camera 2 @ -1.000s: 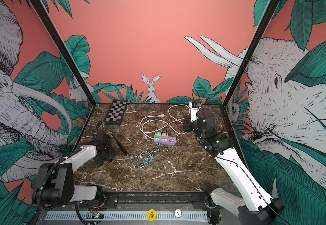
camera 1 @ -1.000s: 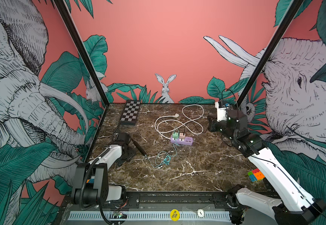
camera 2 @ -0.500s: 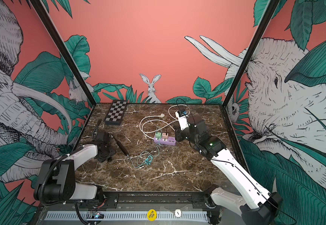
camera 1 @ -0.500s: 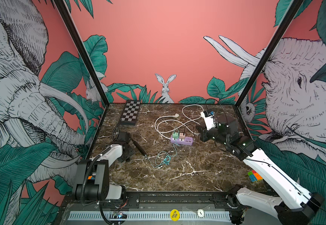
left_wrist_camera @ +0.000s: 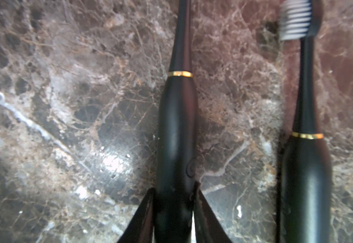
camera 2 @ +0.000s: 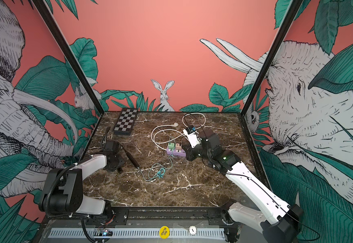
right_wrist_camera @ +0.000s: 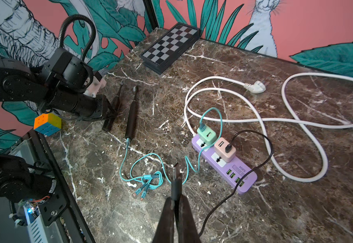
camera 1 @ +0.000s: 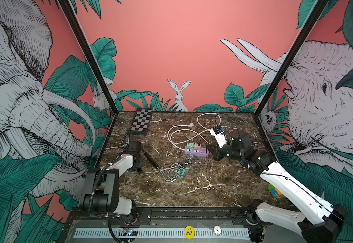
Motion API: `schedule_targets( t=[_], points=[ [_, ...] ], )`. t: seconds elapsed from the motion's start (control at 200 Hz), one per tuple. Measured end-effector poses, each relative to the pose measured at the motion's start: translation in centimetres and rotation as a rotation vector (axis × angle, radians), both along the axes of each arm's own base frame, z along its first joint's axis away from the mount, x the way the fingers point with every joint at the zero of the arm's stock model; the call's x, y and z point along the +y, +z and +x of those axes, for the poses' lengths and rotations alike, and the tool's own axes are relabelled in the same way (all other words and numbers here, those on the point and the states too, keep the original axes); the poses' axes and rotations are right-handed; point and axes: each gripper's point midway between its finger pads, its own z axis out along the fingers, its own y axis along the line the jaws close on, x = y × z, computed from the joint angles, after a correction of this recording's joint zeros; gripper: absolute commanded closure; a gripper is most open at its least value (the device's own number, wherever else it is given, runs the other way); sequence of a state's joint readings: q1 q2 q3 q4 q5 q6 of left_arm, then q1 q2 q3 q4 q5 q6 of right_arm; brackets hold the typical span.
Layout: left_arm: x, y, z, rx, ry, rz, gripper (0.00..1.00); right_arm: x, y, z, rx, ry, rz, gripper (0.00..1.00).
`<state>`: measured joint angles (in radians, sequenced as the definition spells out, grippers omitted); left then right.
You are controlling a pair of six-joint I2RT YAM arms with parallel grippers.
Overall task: Charge the electric toothbrush
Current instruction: Pick up the electric toothbrush from the center of the board.
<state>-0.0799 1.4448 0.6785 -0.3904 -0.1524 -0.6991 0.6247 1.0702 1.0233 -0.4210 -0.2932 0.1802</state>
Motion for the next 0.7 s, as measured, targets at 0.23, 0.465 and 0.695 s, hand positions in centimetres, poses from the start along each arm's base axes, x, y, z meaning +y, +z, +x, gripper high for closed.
schedule_targets(
  t=[0.23,0.465,0.695],
  points=[
    [-1.0,0.1,0.2,-0.007,-0.043,0.003,0.96,0.6,0.2,-0.6,0.014,0.039,0.027,1.0],
    [-1.4,0.3,-0.4,0.008,-0.053,-0.018,1.0,1.3,0.0,-1.4,0.041,0.089,0.054,1.0],
    [-3.3,4.5,-1.6,-0.048,-0.074,-0.133,1.0,1.8,-0.4,-2.3,0.068,0.137,0.08,1.0]
  ],
)
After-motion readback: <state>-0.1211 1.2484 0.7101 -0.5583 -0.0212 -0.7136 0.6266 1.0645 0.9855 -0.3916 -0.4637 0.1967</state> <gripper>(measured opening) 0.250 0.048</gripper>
